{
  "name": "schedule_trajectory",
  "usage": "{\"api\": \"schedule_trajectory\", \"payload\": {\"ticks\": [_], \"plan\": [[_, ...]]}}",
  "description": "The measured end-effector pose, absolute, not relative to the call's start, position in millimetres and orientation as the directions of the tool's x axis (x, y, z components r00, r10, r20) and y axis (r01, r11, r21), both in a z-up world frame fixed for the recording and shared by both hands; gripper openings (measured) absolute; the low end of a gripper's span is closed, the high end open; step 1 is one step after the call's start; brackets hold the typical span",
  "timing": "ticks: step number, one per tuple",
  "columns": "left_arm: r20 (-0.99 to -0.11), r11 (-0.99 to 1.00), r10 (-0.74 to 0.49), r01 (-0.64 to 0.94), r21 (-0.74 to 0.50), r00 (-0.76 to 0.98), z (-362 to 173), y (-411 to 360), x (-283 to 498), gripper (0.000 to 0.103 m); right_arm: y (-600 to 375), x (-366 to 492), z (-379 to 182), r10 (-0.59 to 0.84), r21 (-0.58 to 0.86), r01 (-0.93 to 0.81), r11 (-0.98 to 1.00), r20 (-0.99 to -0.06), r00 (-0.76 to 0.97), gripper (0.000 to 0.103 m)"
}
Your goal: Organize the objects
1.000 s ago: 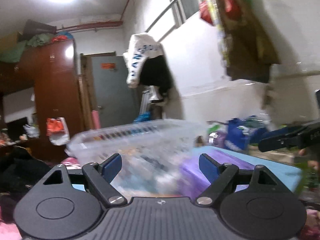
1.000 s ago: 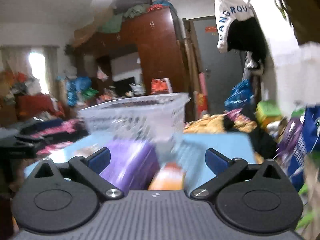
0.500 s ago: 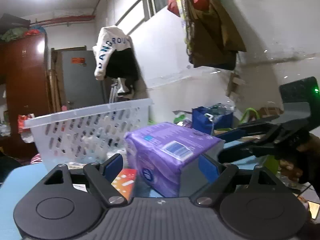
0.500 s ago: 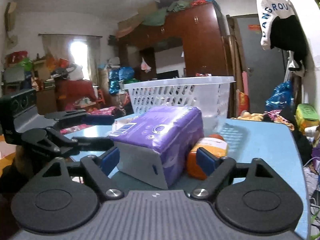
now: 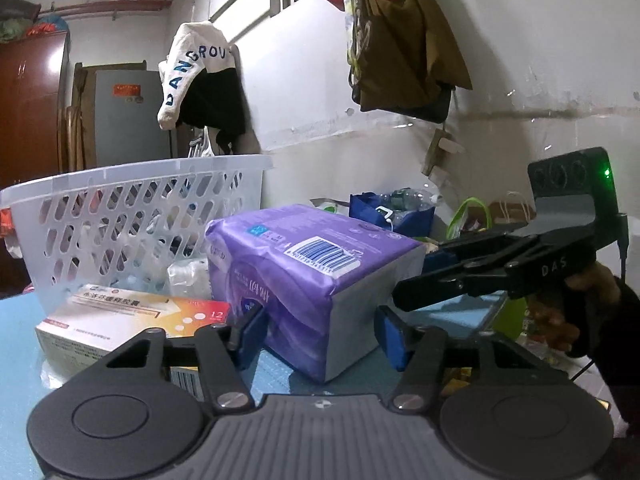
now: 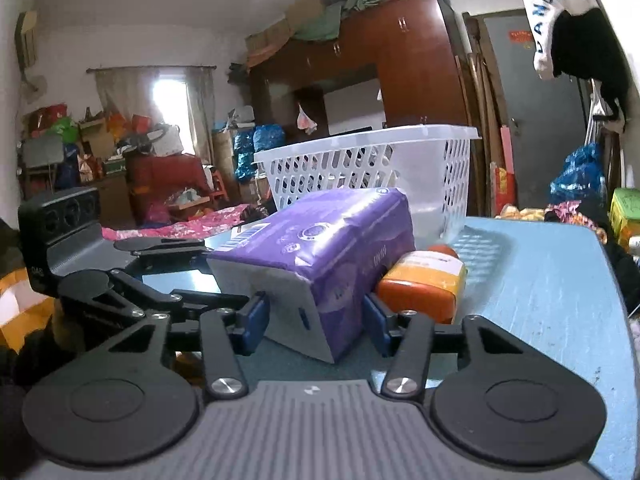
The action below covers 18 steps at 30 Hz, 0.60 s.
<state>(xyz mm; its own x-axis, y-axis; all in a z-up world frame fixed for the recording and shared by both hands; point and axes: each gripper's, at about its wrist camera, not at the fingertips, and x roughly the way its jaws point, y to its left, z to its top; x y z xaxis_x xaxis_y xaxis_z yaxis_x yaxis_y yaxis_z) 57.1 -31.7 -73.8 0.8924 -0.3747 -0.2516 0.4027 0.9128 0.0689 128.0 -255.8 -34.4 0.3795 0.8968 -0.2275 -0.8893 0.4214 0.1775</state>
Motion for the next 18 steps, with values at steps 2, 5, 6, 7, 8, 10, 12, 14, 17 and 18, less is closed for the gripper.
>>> {"api": "schedule_trajectory", "payload": {"ticks": [2,5,6,7,8,10,12,14,17,18], "plan": [[-0.243,0.913,-0.376,0.402,0.065,0.894,-74,-30,56,0.057,-254,124,-34,0.889,0.160,-0.886,0.435,-0.231,0.395,0.050],[-0.234,0.914,-0.377,0.401,0.064,0.896,-73,-30,54,0.053,-254,119,-34,0.883,0.152,-0.881,0.448,-0.232,0.409,0.048],[-0.234,0.914,-0.375,0.400,0.068,0.897,-72,-30,53,0.053,-253,118,-33,0.879,0.150,-0.877,0.456,-0.233,0.417,0.048],[-0.234,0.915,-0.373,0.398,0.071,0.898,-72,-30,53,0.052,-253,116,-33,0.873,0.151,-0.872,0.466,-0.237,0.425,0.047],[-0.234,0.915,-0.372,0.397,0.071,0.899,-71,-30,53,0.051,-251,114,-32,0.867,0.143,-0.868,0.475,-0.243,0.435,0.046],[-0.233,0.916,-0.370,0.395,0.070,0.899,-71,-30,54,0.051,-247,108,-31,0.854,0.109,-0.863,0.494,-0.248,0.458,0.046],[-0.228,0.917,-0.368,0.393,0.071,0.901,-71,-30,53,0.051,-246,106,-30,0.850,0.100,-0.860,0.501,-0.246,0.466,0.046],[-0.220,0.918,-0.366,0.390,0.077,0.904,-70,-30,51,0.050,-246,106,-31,0.852,0.105,-0.860,0.499,-0.241,0.465,0.045],[-0.208,0.921,-0.360,0.383,0.078,0.909,-69,-31,50,0.049,-247,108,-31,0.851,0.119,-0.855,0.505,-0.237,0.469,0.044],[-0.203,0.922,-0.358,0.379,0.077,0.912,-69,-31,49,0.049,-247,106,-31,0.847,0.115,-0.852,0.511,-0.233,0.477,0.043]]}}
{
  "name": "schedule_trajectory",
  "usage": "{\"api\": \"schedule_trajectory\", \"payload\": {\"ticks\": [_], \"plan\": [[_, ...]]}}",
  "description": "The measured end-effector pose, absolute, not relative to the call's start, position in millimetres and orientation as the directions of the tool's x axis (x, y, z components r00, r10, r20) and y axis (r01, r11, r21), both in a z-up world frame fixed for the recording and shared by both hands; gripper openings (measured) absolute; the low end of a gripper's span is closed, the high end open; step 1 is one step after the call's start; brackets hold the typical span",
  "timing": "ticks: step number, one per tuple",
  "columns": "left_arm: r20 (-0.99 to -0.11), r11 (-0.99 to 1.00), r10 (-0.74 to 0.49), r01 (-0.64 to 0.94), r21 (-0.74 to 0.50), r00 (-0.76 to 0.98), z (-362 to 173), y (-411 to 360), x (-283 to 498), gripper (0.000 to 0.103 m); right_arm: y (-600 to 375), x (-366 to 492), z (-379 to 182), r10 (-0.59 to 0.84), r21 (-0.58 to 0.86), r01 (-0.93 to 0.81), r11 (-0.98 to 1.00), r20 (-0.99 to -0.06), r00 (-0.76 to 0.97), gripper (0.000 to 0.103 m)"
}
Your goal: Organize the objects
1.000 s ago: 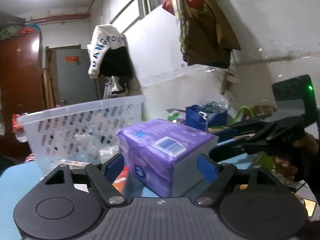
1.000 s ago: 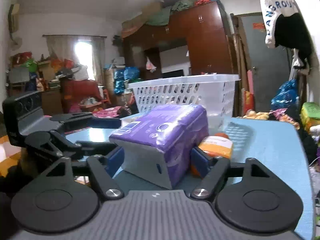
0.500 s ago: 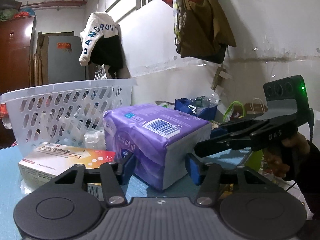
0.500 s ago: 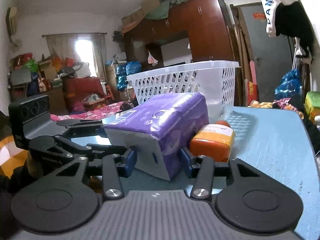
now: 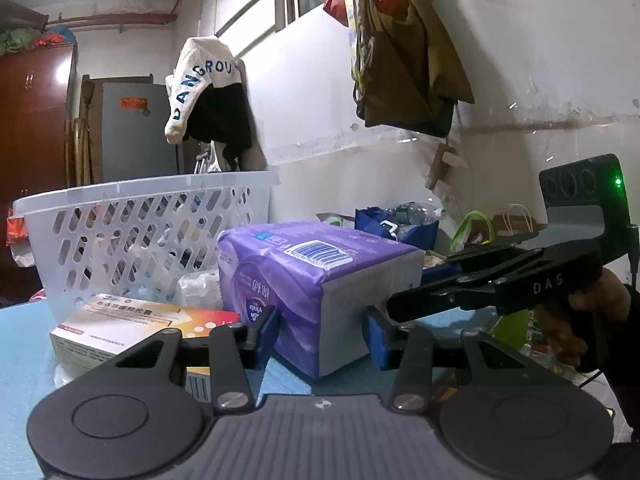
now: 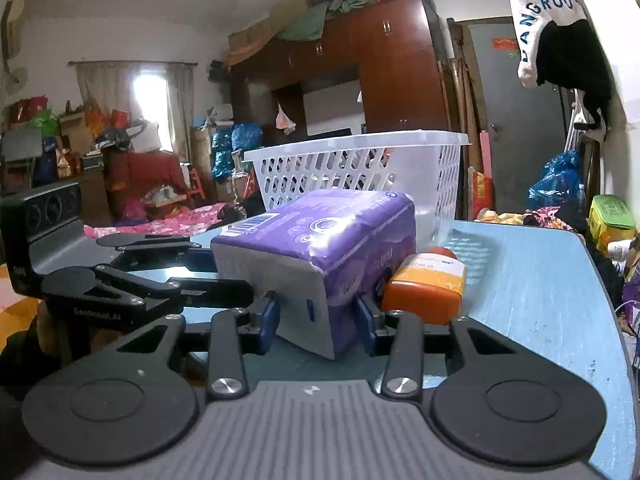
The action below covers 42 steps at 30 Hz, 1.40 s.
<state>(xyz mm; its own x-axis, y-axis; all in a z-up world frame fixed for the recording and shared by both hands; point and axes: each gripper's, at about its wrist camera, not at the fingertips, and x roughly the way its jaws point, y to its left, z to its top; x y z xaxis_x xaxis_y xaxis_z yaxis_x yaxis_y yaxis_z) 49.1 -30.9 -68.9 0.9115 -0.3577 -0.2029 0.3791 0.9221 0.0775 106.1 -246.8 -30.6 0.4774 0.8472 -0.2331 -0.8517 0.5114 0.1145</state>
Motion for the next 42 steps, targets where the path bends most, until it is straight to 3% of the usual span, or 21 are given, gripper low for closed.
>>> {"api": "schedule_trajectory", "payload": {"ticks": [18,28,35,42], "plan": [[-0.101,0.932,-0.338,0.348,0.107,0.936,-41,-27,27,0.046,-241,96,0,0.842,0.036,-0.849,0.528,-0.150,0.518,0.040],[0.030,0.942,-0.268,0.256,0.216,0.963,41,-15,30,0.046,-210,114,75,0.856,-0.088,-0.856,0.509,-0.053,0.514,0.040],[0.024,0.946,-0.183,0.170,0.277,0.983,92,-4,77,0.045,-174,161,106,0.858,-0.115,-0.858,0.501,-0.065,0.510,0.040],[-0.030,0.954,-0.148,0.151,0.257,0.988,95,18,127,0.045,-144,185,93,0.829,-0.122,-0.838,0.532,-0.126,0.545,0.040]]}}
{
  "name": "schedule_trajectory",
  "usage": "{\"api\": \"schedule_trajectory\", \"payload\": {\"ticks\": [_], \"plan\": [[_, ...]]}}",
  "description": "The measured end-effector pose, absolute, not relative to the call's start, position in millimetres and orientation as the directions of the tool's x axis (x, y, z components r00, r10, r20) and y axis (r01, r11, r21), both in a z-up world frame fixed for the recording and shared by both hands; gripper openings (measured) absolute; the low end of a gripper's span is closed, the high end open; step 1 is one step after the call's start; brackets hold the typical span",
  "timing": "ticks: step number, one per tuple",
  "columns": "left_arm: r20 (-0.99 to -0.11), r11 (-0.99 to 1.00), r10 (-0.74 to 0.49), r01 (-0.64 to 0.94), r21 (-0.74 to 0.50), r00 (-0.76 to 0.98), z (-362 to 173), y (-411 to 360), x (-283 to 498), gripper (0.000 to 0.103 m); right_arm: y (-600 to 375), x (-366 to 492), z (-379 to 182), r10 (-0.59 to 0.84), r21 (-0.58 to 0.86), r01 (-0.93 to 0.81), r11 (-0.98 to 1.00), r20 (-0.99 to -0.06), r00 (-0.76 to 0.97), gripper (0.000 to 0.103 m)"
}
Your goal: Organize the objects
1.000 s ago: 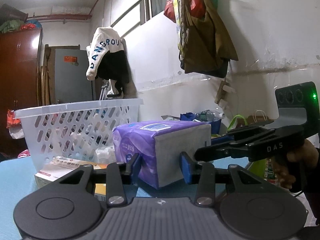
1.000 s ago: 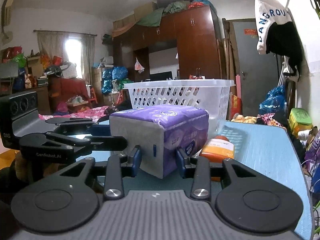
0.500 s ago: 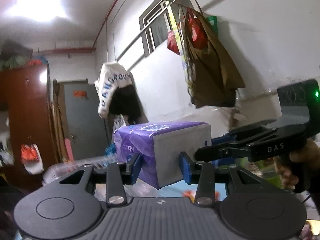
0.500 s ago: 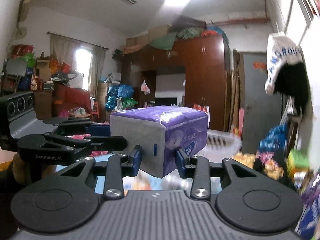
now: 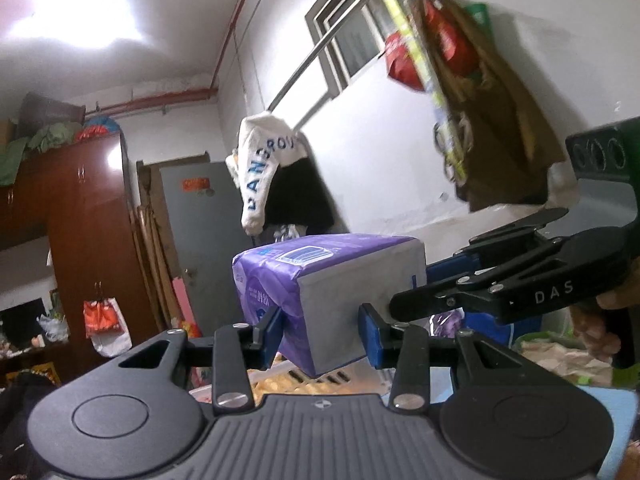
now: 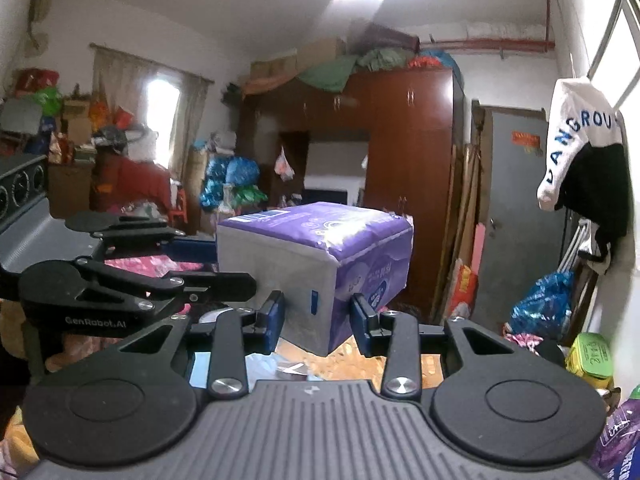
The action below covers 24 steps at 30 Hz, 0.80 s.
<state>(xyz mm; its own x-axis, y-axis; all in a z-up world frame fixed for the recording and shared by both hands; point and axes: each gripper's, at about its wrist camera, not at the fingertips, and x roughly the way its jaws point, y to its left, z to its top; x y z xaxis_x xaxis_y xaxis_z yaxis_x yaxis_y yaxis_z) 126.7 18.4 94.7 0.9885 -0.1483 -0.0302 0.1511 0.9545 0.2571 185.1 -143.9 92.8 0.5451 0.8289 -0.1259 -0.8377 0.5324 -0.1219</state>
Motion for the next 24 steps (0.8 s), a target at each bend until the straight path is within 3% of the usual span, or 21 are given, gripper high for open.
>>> {"api": "schedule_trajectory", "payload": {"ticks": [12,15,16,17,18,20,21,24], "plan": [[-0.137,0.968,-0.103,0.131,0.214,0.985,78,52,170,0.046,-122,198,66,0.806,-0.111,-0.835,0.539,-0.219,0.550,0.040],[-0.169,0.960,-0.073,0.115,0.255,0.983,67,52,184,0.057,-116,207,61,0.782,-0.119,-0.825,0.552,-0.270,0.562,0.041],[-0.171,0.954,-0.038,0.086,0.286,0.985,61,50,188,0.070,-118,205,60,0.765,-0.128,-0.809,0.574,-0.269,0.585,0.046],[-0.162,0.948,0.001,0.050,0.314,0.987,56,49,189,0.075,-124,200,58,0.756,-0.131,-0.797,0.589,-0.260,0.601,0.058],[-0.152,0.943,0.030,0.022,0.332,0.988,52,48,188,0.075,-131,195,57,0.756,-0.131,-0.793,0.595,-0.245,0.608,0.066],[-0.139,0.952,0.028,0.015,0.304,0.990,50,51,175,0.075,-155,180,55,0.750,-0.119,-0.772,0.624,-0.187,0.635,0.099],[-0.129,0.961,0.019,0.018,0.277,0.991,51,54,166,0.076,-165,175,56,0.749,-0.095,-0.766,0.636,-0.165,0.642,0.101],[-0.095,0.978,-0.008,0.028,0.209,0.995,48,59,132,0.090,-196,150,47,0.750,0.005,-0.758,0.652,-0.156,0.643,0.103]]}}
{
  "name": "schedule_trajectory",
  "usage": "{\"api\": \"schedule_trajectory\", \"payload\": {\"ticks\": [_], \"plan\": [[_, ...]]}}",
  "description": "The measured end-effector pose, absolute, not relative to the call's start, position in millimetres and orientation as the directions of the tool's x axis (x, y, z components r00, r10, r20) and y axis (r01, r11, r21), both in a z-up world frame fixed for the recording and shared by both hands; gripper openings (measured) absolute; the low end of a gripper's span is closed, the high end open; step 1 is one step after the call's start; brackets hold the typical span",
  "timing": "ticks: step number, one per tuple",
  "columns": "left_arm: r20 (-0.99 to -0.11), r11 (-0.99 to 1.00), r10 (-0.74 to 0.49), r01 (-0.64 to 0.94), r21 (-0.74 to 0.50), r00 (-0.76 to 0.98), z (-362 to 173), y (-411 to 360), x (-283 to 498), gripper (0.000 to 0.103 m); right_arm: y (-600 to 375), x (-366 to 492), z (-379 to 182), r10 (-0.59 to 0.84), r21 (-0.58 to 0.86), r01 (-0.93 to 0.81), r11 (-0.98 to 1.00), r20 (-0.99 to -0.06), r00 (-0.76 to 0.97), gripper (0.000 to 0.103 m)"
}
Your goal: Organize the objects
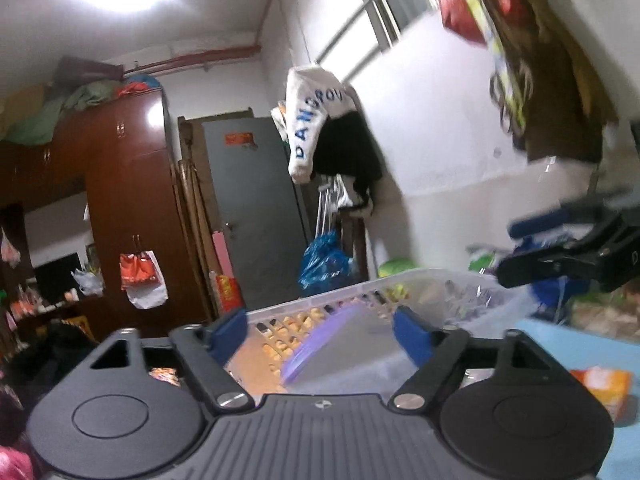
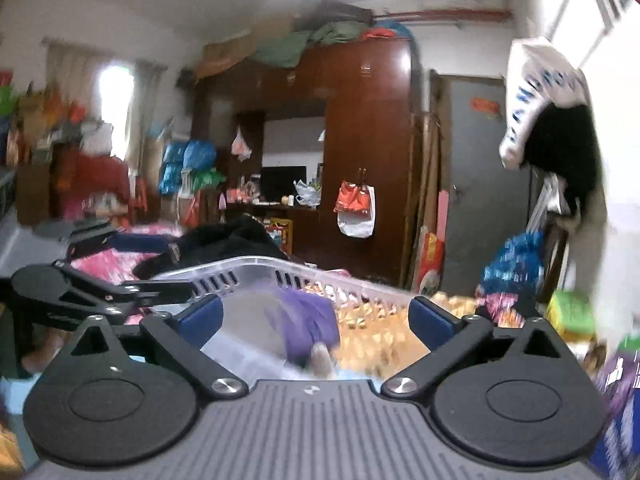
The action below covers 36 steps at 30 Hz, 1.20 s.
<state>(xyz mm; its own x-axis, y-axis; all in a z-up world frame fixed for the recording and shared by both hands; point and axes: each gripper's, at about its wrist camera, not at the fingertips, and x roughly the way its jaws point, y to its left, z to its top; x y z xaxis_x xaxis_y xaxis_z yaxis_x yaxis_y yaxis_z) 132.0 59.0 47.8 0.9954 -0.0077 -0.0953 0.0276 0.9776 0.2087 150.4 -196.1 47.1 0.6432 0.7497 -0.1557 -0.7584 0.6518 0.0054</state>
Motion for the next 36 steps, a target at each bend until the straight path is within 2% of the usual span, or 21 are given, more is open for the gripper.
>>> {"api": "schedule_trajectory", "payload": {"ticks": [4,8,10,20,25,30,34,36], "plan": [[-0.102,0.981,-0.007,0.026,0.190,0.995,22,58,93,0.091,-222,110,15,0.741,0.063,-0.744,0.666,-0.169,0.649,0.103],[-0.171,0.994,-0.072,0.085,0.068,0.983,-1,76,73,0.091,-217,82,-14,0.755,0.098,-0.754,0.649,-0.205,0.623,0.103],[-0.187,0.994,-0.086,0.096,0.044,0.979,-11,82,67,0.091,-208,73,-23,0.774,0.130,-0.767,0.628,-0.213,0.597,0.103],[-0.240,0.992,-0.123,0.121,-0.023,0.963,-31,105,67,0.091,-165,69,-42,0.776,0.114,-0.778,0.617,-0.252,0.578,0.103],[-0.283,0.992,-0.127,0.128,-0.014,0.951,-32,101,74,0.091,-145,54,-48,0.773,0.069,-0.789,0.611,-0.266,0.575,0.103],[-0.328,0.985,-0.160,0.170,0.002,0.931,-34,94,78,0.090,-135,47,-51,0.778,0.055,-0.799,0.599,-0.276,0.565,0.095],[-0.353,0.973,-0.203,0.227,0.028,0.913,-39,86,78,0.086,-135,52,-52,0.781,0.082,-0.800,0.595,-0.292,0.551,0.082],[-0.359,0.968,-0.220,0.248,0.033,0.907,-39,85,77,0.086,-136,54,-52,0.783,0.093,-0.800,0.593,-0.296,0.546,0.080]]}}
